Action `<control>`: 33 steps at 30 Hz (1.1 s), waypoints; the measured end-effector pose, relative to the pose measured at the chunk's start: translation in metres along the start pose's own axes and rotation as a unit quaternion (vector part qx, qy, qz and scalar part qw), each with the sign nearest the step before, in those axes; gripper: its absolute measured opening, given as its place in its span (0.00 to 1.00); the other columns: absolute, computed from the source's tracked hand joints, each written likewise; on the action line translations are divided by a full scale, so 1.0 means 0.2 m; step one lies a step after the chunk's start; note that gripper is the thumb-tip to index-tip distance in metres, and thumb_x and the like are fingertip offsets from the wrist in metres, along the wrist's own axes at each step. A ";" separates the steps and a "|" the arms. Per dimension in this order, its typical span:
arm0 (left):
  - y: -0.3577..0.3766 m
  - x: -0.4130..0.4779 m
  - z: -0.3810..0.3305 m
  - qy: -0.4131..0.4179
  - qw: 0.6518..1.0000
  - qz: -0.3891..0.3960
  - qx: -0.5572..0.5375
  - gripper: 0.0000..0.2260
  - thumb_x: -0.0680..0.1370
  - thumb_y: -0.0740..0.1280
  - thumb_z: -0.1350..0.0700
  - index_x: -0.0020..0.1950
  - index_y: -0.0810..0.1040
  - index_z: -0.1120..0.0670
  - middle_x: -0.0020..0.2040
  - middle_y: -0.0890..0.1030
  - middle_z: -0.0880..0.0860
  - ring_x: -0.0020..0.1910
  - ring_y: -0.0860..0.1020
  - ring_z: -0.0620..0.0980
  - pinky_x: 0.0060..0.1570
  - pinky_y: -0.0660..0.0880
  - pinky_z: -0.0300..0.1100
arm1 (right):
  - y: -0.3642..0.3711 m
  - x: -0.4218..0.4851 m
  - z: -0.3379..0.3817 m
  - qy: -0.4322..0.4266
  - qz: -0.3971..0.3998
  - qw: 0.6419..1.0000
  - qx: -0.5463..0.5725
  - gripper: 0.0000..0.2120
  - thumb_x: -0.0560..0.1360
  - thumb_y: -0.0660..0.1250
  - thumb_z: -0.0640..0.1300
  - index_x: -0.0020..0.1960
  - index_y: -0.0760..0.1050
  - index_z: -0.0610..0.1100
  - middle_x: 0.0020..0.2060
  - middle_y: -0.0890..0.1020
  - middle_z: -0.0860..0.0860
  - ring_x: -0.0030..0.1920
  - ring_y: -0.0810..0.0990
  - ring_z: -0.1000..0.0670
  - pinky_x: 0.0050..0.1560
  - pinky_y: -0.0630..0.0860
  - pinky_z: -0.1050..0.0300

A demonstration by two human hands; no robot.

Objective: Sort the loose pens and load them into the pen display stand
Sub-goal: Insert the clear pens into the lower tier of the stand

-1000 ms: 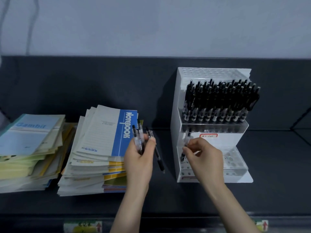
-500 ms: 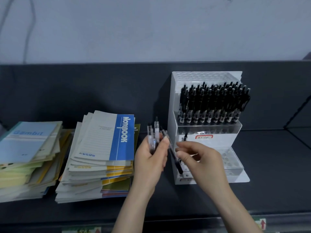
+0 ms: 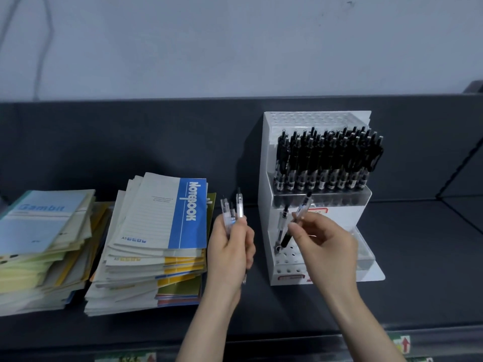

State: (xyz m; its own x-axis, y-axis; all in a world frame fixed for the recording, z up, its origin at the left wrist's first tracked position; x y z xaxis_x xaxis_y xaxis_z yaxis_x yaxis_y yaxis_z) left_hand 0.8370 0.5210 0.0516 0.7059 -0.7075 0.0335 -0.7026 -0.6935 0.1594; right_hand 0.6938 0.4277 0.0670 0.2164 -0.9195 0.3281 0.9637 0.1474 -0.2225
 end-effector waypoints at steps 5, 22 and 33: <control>-0.02 0.00 0.01 -0.001 1.000 0.000 0.013 0.09 0.82 0.61 0.54 0.46 0.72 0.58 0.31 0.74 0.49 0.27 0.70 0.44 0.24 0.67 0.36 | 0.05 -0.02 -0.05 -0.017 0.032 0.995 -0.097 0.14 0.68 0.76 0.40 0.40 0.77 0.58 0.33 0.81 0.61 0.38 0.80 0.63 0.41 0.76 0.68; 0.01 -0.01 0.00 0.021 0.996 0.077 0.039 0.06 0.81 0.61 0.55 0.49 0.73 0.56 0.33 0.78 0.50 0.28 0.72 0.45 0.26 0.69 0.37 | 0.01 0.01 -0.02 -0.023 0.041 0.991 -0.126 0.10 0.69 0.75 0.42 0.44 0.78 0.55 0.35 0.81 0.63 0.39 0.79 0.63 0.41 0.73 0.73; 0.14 -0.06 -0.01 0.047 0.976 0.191 0.088 0.04 0.82 0.60 0.58 0.50 0.74 0.57 0.33 0.79 0.50 0.30 0.74 0.47 0.29 0.72 0.37 | -0.03 0.00 0.13 0.027 0.048 0.997 0.051 0.04 0.71 0.72 0.42 0.43 0.83 0.50 0.35 0.84 0.53 0.38 0.82 0.53 0.44 0.80 0.56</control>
State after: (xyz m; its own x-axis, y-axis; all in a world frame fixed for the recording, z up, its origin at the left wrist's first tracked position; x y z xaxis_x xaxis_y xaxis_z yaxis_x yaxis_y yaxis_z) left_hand 0.8092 0.5114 0.0566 0.3887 -0.9091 0.1498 -0.9148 -0.4002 -0.0550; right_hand 0.6928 0.4360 0.0919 0.3023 -0.9174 0.2589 0.9505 0.2695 -0.1549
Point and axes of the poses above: each hand's wrist, its own x-axis towards the middle knuckle, its own y-axis out of the palm, z = x × y, the point moved 6 cm from there along x, towards the middle knuckle
